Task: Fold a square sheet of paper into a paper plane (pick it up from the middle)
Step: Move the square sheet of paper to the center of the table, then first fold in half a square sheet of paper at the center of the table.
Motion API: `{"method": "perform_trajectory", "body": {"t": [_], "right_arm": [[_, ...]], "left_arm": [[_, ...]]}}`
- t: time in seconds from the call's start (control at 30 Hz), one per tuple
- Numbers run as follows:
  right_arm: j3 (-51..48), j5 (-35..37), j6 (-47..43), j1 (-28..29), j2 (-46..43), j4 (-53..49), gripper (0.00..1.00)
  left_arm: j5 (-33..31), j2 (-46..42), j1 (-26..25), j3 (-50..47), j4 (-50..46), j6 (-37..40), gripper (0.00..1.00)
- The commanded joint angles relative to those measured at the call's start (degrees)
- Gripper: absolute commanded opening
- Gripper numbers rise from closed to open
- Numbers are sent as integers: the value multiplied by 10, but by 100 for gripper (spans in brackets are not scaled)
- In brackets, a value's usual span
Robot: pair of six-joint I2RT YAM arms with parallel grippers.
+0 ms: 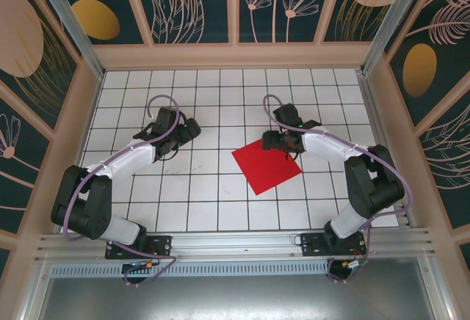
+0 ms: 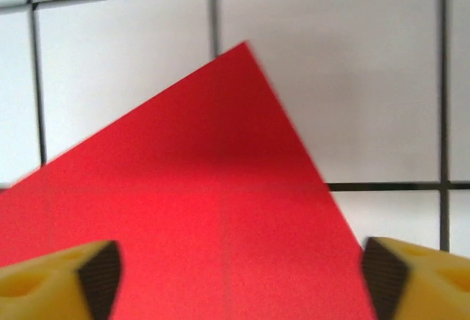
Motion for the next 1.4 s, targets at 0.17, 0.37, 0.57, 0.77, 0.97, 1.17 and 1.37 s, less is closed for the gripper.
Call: {"method": "perform_trajectory", "body": {"t": [0.17, 0.37, 0.57, 0.77, 0.97, 1.17, 1.37], "right_arm": [[26, 6, -93, 67, 79, -52, 99], [26, 7, -94, 65, 101, -57, 98], [18, -18, -89, 56, 134, -49, 90], [15, 0, -75, 45, 154, -50, 76], [29, -84, -53, 42, 103, -22, 55], [-20, -328, 60, 31, 15, 160, 26], [-113, -459, 237, 27, -17, 441, 25]], "left_arm": [[2, 2, 1, 9, -14, 12, 98], [6, 9, 1, 9, -10, 12, 99], [14, 16, 1, 11, -6, 12, 99], [19, 14, 1, 9, -6, 9, 99], [42, 11, 1, -3, 14, -4, 99], [101, -8, 1, -57, 106, -47, 99], [159, -26, 1, -98, 191, -71, 98]]}}
